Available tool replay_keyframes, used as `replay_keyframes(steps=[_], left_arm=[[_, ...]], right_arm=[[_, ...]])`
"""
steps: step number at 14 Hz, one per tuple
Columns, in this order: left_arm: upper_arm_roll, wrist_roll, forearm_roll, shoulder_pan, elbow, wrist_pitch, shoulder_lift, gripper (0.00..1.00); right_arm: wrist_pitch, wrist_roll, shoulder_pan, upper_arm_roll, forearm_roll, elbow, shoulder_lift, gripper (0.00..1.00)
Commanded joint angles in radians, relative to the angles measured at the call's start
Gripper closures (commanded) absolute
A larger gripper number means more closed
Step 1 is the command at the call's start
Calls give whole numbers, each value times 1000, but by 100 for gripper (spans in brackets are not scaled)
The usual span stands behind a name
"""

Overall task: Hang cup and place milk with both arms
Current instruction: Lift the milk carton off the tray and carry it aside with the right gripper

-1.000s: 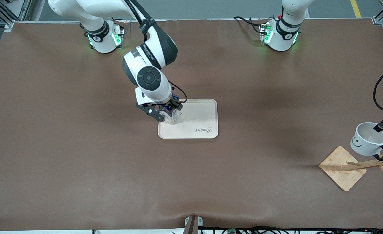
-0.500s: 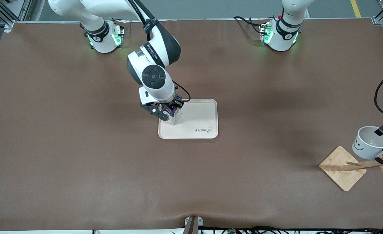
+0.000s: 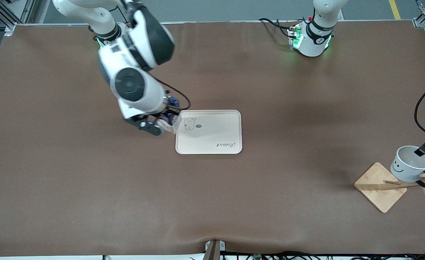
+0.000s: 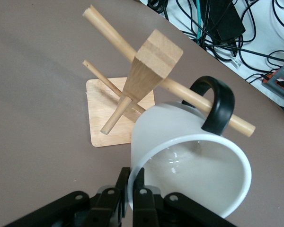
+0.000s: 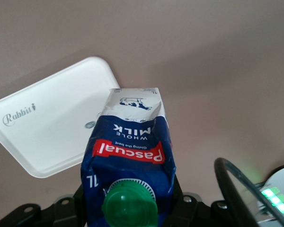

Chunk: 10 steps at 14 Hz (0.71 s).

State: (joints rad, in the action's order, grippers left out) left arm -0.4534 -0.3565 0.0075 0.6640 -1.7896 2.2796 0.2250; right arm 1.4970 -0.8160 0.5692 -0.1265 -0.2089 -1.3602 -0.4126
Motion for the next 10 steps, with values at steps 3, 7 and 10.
replay_keyframes(steps=[3, 7, 10], left_arm=[[-10, 21, -3, 3, 35, 6, 34, 0], [-21, 11, -3, -6, 70, -18, 30, 0], [-44, 11, -3, -10, 94, -73, 20, 0]], right_arm=[[-18, 386, -227, 11, 74, -19, 5, 100], [29, 660, -388, 14, 164, -28, -11, 100], [55, 696, -460, 13, 169, -88, -11, 100]])
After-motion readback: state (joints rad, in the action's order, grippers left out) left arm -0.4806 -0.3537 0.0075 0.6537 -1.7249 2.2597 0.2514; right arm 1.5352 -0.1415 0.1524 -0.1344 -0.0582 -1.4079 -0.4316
